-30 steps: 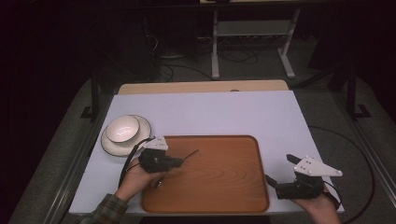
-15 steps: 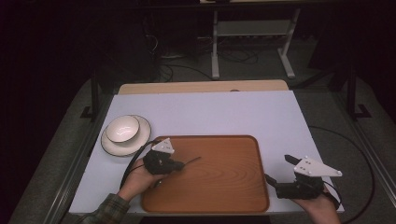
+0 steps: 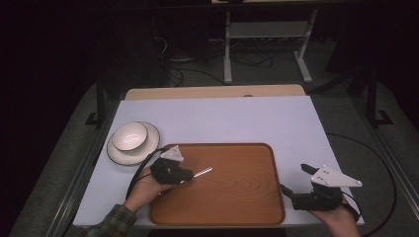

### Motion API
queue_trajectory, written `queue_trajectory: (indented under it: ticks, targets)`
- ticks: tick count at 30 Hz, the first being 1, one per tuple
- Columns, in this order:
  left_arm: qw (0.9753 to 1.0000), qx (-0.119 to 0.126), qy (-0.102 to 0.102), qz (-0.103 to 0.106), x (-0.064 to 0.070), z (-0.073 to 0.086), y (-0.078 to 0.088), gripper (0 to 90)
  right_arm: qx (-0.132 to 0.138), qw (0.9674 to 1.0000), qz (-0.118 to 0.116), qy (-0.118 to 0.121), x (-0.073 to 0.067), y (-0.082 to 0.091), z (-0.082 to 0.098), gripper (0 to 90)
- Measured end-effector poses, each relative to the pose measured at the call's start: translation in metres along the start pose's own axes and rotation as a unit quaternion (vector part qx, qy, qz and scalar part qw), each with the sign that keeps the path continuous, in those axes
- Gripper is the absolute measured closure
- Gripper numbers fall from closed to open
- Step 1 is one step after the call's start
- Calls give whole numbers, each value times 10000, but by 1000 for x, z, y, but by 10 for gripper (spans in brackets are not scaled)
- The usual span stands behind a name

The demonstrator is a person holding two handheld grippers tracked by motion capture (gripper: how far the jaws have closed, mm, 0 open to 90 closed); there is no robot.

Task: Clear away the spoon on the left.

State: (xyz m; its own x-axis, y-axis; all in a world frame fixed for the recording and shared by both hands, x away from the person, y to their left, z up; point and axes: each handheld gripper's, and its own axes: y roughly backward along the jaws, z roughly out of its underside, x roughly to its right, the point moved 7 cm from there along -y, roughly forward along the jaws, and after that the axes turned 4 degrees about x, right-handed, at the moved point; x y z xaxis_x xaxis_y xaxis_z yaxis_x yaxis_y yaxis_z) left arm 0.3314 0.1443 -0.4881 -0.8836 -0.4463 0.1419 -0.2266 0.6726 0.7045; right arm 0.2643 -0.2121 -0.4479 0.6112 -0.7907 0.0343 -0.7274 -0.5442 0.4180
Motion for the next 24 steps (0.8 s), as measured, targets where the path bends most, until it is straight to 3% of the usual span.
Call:
queue_trajectory:
  ticks: [11,19,24]
  targets:
    - [9998,187,86,-84,-4,-1,1,502,4,10000,-4,-7,0,1,0,59]
    - [9977,650,189,-55,-5,-7,13,404,1,10000,1,-4,0,0,0,59]
    - [9961,848,183,-172,-8,-7,24,322,9,10000,1,-1,1,0,-1,59]
